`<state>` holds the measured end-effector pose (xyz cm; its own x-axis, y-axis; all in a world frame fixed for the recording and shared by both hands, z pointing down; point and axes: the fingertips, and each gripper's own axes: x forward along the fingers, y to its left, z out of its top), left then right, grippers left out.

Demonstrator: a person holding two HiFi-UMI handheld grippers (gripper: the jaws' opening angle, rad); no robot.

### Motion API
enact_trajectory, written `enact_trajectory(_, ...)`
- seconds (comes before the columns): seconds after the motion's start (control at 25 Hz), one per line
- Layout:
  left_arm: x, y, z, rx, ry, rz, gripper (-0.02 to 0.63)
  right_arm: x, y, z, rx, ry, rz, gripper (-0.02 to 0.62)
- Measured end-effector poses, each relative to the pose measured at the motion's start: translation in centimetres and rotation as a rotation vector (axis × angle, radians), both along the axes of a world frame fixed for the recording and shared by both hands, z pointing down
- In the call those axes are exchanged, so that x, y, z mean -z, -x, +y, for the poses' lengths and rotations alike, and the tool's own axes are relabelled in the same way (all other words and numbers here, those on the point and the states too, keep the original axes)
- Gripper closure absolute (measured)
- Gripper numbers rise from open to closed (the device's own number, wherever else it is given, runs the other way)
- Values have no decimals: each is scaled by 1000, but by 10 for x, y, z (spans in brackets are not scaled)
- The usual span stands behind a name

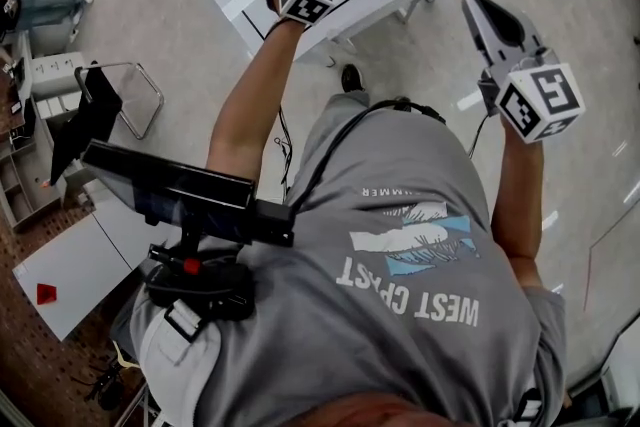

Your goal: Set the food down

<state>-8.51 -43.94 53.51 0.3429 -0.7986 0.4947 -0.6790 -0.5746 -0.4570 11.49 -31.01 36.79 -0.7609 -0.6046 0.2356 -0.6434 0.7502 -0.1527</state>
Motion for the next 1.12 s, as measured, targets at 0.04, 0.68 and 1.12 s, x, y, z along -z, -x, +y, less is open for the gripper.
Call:
enact_trajectory(0.04,15,-1,4,9,-29,20,500,2,-1,3,11,-8,-3,588)
enact_trajectory(0.68,224,-11,155,71,-324,390,502,55,19,63,194,-116,-97,589)
enact_trajectory(1.12,277,41,261,79,-437,492,502,81,64,101,240,-185,-114,589)
